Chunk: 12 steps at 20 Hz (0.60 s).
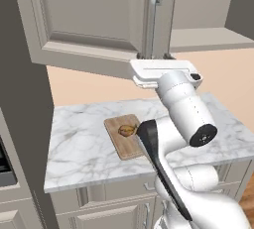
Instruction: Open the cabinet, retrieve the rolling pin, and place it next to the meat on the cutting board to prepare for tenderizing.
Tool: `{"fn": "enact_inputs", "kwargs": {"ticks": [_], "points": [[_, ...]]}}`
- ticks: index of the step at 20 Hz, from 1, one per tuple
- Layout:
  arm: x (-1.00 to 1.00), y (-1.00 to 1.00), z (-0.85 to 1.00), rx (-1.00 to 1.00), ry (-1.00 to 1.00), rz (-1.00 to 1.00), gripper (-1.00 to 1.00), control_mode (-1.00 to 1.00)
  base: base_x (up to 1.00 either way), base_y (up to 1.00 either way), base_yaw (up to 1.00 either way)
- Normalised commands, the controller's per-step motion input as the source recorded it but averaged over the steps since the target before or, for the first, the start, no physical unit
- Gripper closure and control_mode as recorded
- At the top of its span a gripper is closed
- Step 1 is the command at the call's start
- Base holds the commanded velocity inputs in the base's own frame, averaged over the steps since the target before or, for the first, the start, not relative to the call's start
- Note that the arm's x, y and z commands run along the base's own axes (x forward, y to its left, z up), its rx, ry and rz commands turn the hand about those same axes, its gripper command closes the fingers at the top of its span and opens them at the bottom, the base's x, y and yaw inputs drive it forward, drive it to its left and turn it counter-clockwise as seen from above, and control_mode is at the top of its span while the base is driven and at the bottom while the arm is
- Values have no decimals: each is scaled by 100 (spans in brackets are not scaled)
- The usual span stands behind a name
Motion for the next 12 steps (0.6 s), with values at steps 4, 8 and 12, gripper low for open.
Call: {"fn": "enact_inputs", "kwargs": {"ticks": [4, 8, 12], "points": [[-60, -73, 33, 21, -11, 6, -100, -100, 0, 0, 0], [-69, -87, 23, 25, -6, 12, -100, -100, 0, 0, 0], [-38, -73, 6, 25, 1, 18, -100, -100, 0, 0, 0]]}}
